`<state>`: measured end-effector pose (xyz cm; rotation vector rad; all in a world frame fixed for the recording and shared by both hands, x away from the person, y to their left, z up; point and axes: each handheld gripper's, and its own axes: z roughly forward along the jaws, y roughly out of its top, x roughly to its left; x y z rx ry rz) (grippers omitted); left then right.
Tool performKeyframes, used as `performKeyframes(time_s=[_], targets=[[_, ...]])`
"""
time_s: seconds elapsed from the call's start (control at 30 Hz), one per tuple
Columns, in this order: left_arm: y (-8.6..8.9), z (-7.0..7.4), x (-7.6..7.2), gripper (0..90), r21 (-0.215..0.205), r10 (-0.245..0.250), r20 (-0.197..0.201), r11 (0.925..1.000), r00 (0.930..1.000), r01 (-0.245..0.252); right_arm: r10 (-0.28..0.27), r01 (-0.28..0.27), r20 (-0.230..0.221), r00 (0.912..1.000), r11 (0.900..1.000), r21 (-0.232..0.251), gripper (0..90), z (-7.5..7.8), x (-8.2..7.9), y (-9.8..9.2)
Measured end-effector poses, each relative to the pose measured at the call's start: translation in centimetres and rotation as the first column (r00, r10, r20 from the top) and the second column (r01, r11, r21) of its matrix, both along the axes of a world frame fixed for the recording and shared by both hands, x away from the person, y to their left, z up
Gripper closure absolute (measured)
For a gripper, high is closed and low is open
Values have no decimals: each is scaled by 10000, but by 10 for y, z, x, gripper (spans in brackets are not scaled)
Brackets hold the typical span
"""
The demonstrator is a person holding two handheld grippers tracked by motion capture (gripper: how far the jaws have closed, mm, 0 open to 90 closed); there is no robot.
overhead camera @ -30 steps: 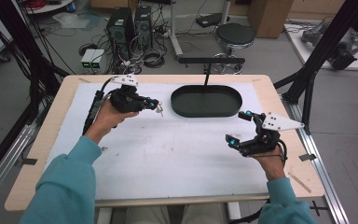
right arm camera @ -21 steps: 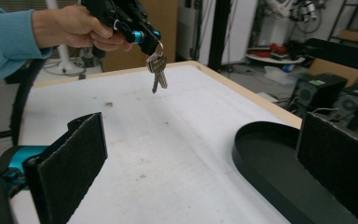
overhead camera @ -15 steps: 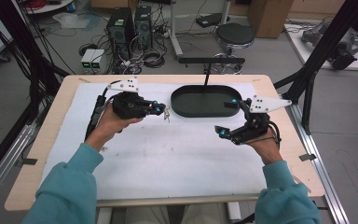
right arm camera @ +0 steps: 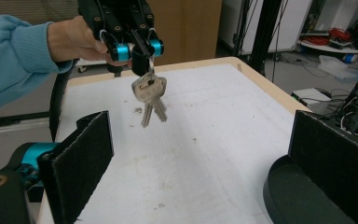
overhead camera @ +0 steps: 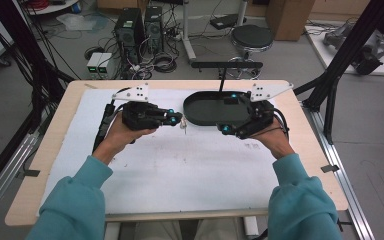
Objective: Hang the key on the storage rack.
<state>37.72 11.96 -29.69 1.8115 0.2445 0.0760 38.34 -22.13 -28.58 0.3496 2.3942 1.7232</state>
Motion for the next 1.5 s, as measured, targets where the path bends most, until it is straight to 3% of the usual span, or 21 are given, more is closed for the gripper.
performKeyframes(time_s=[0.13, 0.23, 0.6, 0.73, 0.83, 1.23, 1.5], targets=[[-3, 0, -2, 884, -80, -126, 40, 9999, 9999, 126, 209, -210, -92, 9997, 9998, -62, 63, 2, 5, 8], [-5, 0, -3, 884, -157, -266, 26, 9995, 9996, 267, 533, -535, -249, 9983, 9985, -71, 154, 3, 8, 13], [-11, 0, -4, 884, -177, -478, 56, 9987, 9988, 479, 1416, -1422, -578, 9882, 9898, -57, 350, 3, 12, 30], [-11, 0, -4, 884, -200, -529, 91, 9984, 9986, 531, 1455, -1459, -740, 9866, 9893, -5, 408, 3, 11, 33], [-11, 0, -4, 884, -231, -615, 55, 9978, 9981, 616, 1653, -1653, -528, 9848, 9862, 40, 450, 2, 12, 36], [-11, 0, -6, 884, -323, -860, 122, 9957, 9962, 864, 2712, -2716, -643, 9604, 9624, 32, 559, 1, 9, 48], [-10, 0, -5, 884, -336, -890, 119, 9954, 9960, 893, 2954, -2967, -688, 9529, 9549, -83, 601, 0, 8, 50]])
